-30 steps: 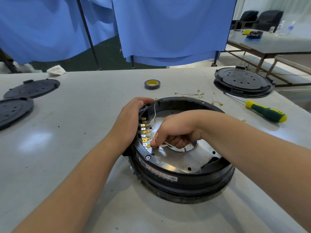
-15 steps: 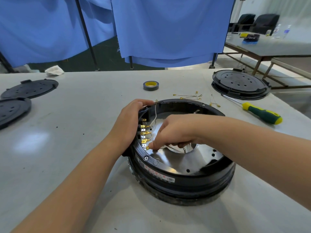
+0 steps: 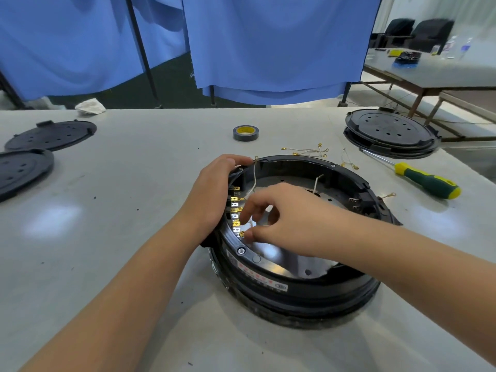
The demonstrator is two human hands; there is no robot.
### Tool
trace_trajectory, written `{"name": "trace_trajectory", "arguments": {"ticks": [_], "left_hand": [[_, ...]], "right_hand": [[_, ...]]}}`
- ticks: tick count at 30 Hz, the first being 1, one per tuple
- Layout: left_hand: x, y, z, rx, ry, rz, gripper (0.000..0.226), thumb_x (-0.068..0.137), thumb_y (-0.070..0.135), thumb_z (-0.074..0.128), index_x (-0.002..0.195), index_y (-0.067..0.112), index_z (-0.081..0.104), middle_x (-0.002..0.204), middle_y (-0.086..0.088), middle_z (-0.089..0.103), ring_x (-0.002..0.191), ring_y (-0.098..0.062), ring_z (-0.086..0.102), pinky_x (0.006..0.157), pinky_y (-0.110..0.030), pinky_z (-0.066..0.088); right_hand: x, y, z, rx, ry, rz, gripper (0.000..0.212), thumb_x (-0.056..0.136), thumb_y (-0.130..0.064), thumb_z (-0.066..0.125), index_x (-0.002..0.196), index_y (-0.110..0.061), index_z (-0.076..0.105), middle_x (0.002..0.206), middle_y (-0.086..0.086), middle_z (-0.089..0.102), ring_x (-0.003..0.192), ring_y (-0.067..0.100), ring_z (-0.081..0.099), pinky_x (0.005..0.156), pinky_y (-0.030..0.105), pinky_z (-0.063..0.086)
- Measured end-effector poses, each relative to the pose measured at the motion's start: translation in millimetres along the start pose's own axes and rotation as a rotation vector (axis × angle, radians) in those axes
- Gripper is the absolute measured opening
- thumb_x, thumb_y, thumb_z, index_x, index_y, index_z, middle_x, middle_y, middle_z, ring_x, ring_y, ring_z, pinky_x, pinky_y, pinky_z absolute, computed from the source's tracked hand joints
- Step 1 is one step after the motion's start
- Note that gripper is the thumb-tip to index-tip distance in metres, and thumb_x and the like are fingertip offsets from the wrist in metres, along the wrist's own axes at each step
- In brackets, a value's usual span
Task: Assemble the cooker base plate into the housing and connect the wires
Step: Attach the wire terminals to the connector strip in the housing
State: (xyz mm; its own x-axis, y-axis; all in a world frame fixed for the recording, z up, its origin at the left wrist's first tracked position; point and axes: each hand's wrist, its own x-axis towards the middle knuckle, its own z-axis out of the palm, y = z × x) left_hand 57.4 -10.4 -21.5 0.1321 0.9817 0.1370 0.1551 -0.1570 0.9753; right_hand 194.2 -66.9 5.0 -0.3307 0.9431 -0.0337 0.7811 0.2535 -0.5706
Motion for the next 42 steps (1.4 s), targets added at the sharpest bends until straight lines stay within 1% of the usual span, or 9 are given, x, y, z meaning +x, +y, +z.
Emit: {"name": "trace_trajectory", "arguments": {"ticks": [3,9,14,21,24,28,30,36,42], "left_hand": [[-0.4,1.4,0.6,-0.002,0.007,-0.003,0.042,0.098,0.014,0.027,0.106,0.02,0.067,0.117,-0.001,0.067,0.114,-0.019,0.06,0.106,-0.044,0.042],[-0.8,1.7,1.1,0.007,0.008,-0.007,0.041,0.098,0.016,0.028,0.106,0.021,0.068,0.117,-0.002,0.067,0.113,-0.02,0.06,0.105,-0.046,0.043],[-1.2,2.2,1.0,0.015,0.017,0.004,0.041,0.097,0.014,0.028,0.105,0.02,0.068,0.115,-0.002,0.068,0.111,-0.02,0.062,0.103,-0.044,0.045],[-1.8,4.5,1.2,0.03,0.014,0.006,0.043,0.098,0.014,0.026,0.111,0.017,0.067,0.115,0.0,0.067,0.111,-0.016,0.061,0.1,-0.035,0.047],[-2.0,4.5,1.3,0.033,0.017,0.01,0.043,0.099,0.013,0.026,0.111,0.016,0.067,0.115,0.0,0.067,0.111,-0.016,0.06,0.098,-0.032,0.047],[-1.7,3.0,1.2,0.034,0.014,0.011,0.042,0.099,0.015,0.027,0.11,0.017,0.067,0.116,-0.001,0.067,0.112,-0.017,0.06,0.103,-0.039,0.045],[-1.2,2.4,1.3,0.017,0.007,0.002,0.042,0.099,0.016,0.027,0.107,0.018,0.068,0.116,-0.003,0.067,0.112,-0.02,0.061,0.104,-0.044,0.044],[-0.8,1.1,1.3,-0.017,0.015,-0.02,0.041,0.098,0.017,0.029,0.104,0.02,0.069,0.114,-0.002,0.069,0.11,-0.022,0.063,0.103,-0.046,0.045],[0.2,0.9,1.0,-0.001,0.02,-0.016,0.042,0.098,0.017,0.028,0.11,0.017,0.069,0.114,-0.002,0.069,0.109,-0.019,0.063,0.102,-0.042,0.046]], "right_hand": [[-0.5,0.9,4.1,-0.06,0.016,-0.011,0.003,0.081,-0.038,0.071,0.082,-0.037,0.069,0.081,-0.017,0.054,0.069,-0.004,0.047,0.059,0.015,0.035],[-1.9,0.8,7.2,-0.051,0.039,-0.029,0.009,0.081,-0.038,0.071,0.073,-0.038,0.066,0.084,-0.017,0.055,0.078,0.0,0.051,0.069,0.023,0.04],[-4.1,-1.8,8.7,-0.071,0.054,-0.073,0.008,0.083,-0.037,0.067,0.076,-0.035,0.067,0.091,-0.013,0.058,0.084,0.004,0.056,0.08,0.031,0.048],[-3.4,-1.5,10.7,-0.091,0.081,-0.083,0.01,0.084,-0.038,0.065,0.074,-0.034,0.064,0.087,-0.015,0.056,0.086,0.004,0.054,0.078,0.03,0.048],[-3.1,1.0,9.6,-0.086,0.066,-0.074,0.009,0.084,-0.038,0.066,0.075,-0.035,0.065,0.084,-0.017,0.055,0.081,0.001,0.051,0.076,0.027,0.046],[-3.5,4.8,5.0,-0.094,0.002,-0.073,0.007,0.084,-0.036,0.069,0.079,-0.036,0.063,0.084,-0.018,0.055,0.071,-0.007,0.048,0.065,0.013,0.037],[-3.0,5.3,4.1,-0.107,-0.013,-0.077,0.006,0.084,-0.035,0.068,0.081,-0.035,0.063,0.085,-0.017,0.057,0.067,-0.008,0.047,0.062,0.01,0.036],[-1.4,6.9,4.4,-0.161,0.001,-0.101,0.005,0.086,-0.037,0.067,0.087,-0.032,0.065,0.086,-0.015,0.053,0.067,-0.006,0.044,0.065,0.019,0.038],[-1.8,5.0,7.6,-0.176,0.045,-0.106,0.006,0.085,-0.034,0.065,0.082,-0.031,0.064,0.086,-0.013,0.056,0.068,-0.003,0.045,0.069,0.028,0.042]]}}
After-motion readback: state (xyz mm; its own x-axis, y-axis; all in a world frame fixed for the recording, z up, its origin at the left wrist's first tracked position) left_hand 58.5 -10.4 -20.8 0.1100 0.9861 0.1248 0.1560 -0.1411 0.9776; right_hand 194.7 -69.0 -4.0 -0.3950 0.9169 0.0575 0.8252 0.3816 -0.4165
